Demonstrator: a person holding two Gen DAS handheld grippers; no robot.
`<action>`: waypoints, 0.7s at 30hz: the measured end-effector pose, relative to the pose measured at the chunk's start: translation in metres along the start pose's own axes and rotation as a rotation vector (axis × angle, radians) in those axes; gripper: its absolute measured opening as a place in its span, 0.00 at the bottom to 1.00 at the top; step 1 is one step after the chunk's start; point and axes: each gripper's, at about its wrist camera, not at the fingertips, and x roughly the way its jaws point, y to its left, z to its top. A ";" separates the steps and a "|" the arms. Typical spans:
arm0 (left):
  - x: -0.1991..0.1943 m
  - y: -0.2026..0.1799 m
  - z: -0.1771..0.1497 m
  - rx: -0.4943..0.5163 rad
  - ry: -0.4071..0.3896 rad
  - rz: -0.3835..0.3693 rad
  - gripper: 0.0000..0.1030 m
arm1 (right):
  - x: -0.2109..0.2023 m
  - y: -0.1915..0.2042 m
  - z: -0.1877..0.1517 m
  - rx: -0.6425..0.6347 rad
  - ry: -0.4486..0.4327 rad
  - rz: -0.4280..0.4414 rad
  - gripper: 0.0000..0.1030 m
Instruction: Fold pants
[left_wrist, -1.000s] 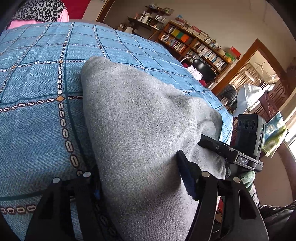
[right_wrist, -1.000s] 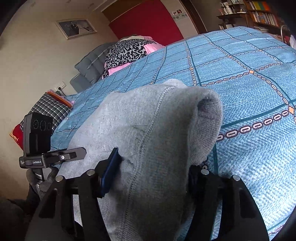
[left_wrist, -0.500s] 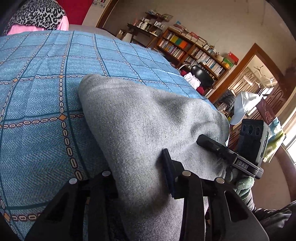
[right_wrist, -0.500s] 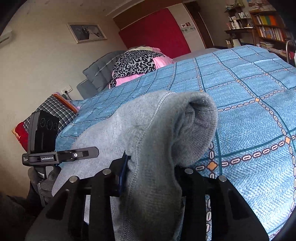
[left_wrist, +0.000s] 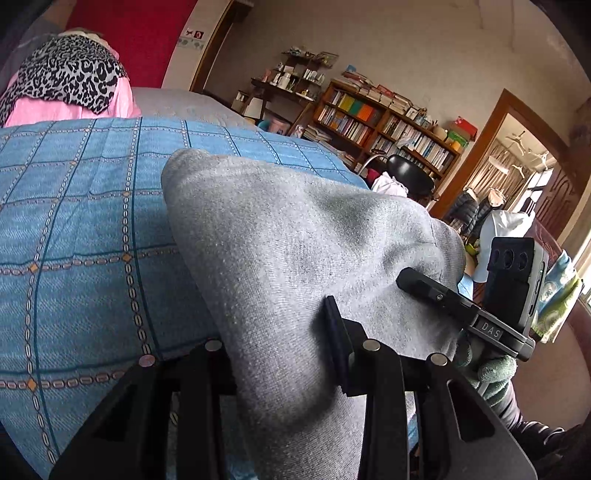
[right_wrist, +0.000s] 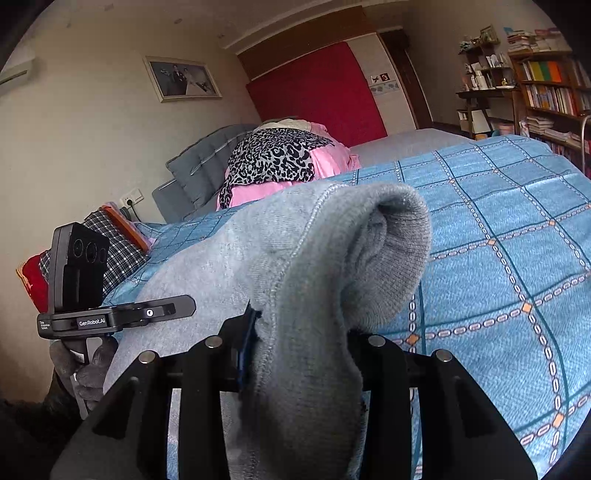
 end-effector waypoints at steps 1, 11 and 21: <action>0.003 0.002 0.008 0.001 -0.005 0.004 0.33 | 0.006 -0.003 0.007 -0.003 -0.003 -0.001 0.36; 0.058 0.035 0.075 -0.023 -0.010 0.035 0.33 | 0.074 -0.050 0.064 0.006 0.011 -0.032 0.36; 0.133 0.061 0.122 -0.036 0.023 0.039 0.33 | 0.132 -0.106 0.100 0.042 0.042 -0.099 0.36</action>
